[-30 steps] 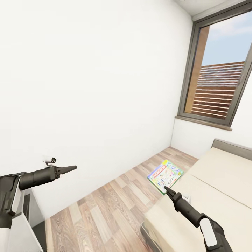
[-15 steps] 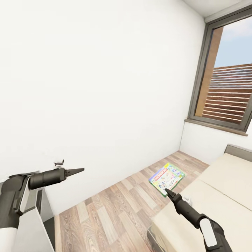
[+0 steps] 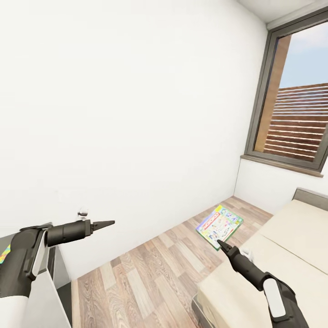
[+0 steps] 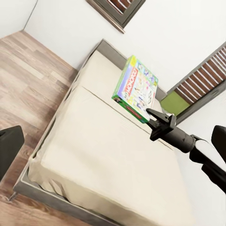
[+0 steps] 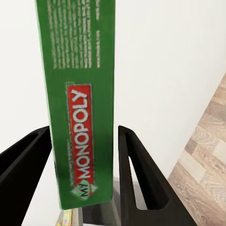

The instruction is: Put all the toys in the child's room - the three board games (two on the bed and one on the table), the two jigsaw puzzles on the table, and the tennis ball on the table - inside the toy box on the table in the child's room.

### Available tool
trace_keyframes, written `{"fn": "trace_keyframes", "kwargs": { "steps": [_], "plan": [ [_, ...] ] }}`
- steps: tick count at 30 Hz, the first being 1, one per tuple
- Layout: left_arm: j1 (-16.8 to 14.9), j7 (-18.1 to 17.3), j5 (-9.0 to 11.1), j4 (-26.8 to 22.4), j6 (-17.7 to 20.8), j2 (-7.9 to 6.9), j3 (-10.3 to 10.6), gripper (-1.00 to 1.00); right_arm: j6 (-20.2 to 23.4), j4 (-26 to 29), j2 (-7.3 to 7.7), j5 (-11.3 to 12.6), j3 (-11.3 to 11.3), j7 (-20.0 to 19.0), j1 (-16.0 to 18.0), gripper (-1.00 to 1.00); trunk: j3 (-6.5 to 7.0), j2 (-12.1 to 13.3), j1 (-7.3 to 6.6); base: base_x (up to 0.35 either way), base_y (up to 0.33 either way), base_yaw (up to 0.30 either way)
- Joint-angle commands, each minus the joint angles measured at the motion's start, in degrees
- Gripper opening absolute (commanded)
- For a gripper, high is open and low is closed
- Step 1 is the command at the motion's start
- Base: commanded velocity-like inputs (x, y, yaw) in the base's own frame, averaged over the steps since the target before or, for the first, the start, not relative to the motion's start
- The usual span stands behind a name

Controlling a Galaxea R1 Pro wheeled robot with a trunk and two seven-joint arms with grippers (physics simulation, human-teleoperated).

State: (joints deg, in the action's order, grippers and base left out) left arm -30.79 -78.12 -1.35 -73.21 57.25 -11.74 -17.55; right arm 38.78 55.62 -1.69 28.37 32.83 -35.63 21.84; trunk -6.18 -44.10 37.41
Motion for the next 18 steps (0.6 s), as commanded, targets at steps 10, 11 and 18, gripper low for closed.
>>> {"fn": "trace_keyframes", "kwargs": {
  "steps": [10,11,18],
  "plan": [
    [-0.1,0.1,-0.1,0.0,0.3,1.35,0.1,1.00,0.5,0.2,-0.28,0.2,0.0,0.2,0.0,-1.00,-0.10,-0.1,0.01,0.000,-0.002,0.000],
    [-0.1,0.1,-0.1,0.0,0.3,1.48,0.1,1.00,0.5,0.2,-0.30,0.2,0.0,0.2,0.0,-1.00,-0.10,-0.1,0.01,0.000,-0.047,0.000],
    [-0.1,0.2,-0.1,-0.1,0.3,1.71,0.1,1.00,0.7,0.2,-0.35,0.2,0.0,0.5,0.0,-1.00,-0.13,-0.1,0.01,0.000,-0.109,0.136]
  ]
}}
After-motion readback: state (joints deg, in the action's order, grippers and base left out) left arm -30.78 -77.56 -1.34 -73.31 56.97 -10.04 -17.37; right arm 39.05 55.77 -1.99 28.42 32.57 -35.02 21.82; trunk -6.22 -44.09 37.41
